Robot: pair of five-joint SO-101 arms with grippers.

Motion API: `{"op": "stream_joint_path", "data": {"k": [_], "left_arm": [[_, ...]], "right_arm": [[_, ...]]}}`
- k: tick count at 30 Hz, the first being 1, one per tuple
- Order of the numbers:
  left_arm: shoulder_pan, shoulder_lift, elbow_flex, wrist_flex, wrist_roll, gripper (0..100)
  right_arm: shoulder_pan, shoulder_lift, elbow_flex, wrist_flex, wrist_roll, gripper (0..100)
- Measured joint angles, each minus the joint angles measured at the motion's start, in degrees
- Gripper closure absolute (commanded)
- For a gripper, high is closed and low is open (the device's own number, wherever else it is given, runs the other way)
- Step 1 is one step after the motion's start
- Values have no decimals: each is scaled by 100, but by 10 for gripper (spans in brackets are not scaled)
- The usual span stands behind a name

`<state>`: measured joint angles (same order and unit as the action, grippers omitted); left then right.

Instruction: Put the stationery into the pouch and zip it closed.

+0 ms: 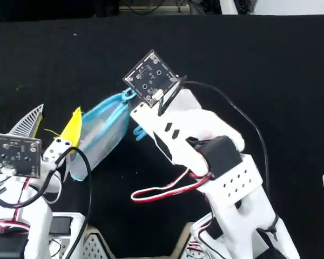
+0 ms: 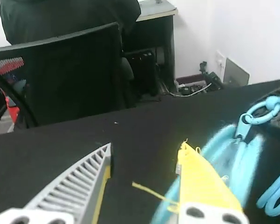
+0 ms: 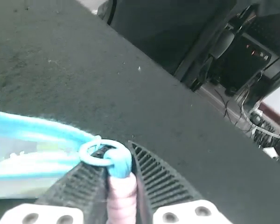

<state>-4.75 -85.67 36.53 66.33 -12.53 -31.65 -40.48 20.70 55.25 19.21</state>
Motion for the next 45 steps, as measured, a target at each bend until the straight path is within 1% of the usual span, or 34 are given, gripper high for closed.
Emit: {"op": "stream_joint_path", "data": {"k": [6, 13, 17, 19, 25, 29, 31, 36, 40, 45], "left_arm": [[-35, -185, 9, -9, 308, 770], [-158, -1319, -9, -53, 466, 770], [-149, -1618, 18, 114, 369, 770], [-62, -1626, 246, 123, 264, 770], [677, -1565, 1152, 141, 97, 770], [870, -1556, 1389, 141, 79, 770], [905, -1556, 1398, 141, 35, 770], [914, -1556, 1389, 141, -343, 770], [914, -1556, 1327, 141, -387, 770], [905, -1556, 853, 176, -387, 770]], "right_arm": [[325, 9, -624, 0, 9, 988], [475, 510, -1081, 0, 9, 988], [457, 624, -1292, 0, 9, 988], [466, 659, -1415, 0, 9, 988], [466, 1029, -1811, 0, 9, 988], [466, 1248, -2040, 0, 9, 988], [466, 1363, -2189, 0, 9, 988], [475, 1626, -2374, 18, 9, 988], [475, 1767, -2374, 18, 9, 988], [475, 1793, -2374, 18, 9, 988]]}}
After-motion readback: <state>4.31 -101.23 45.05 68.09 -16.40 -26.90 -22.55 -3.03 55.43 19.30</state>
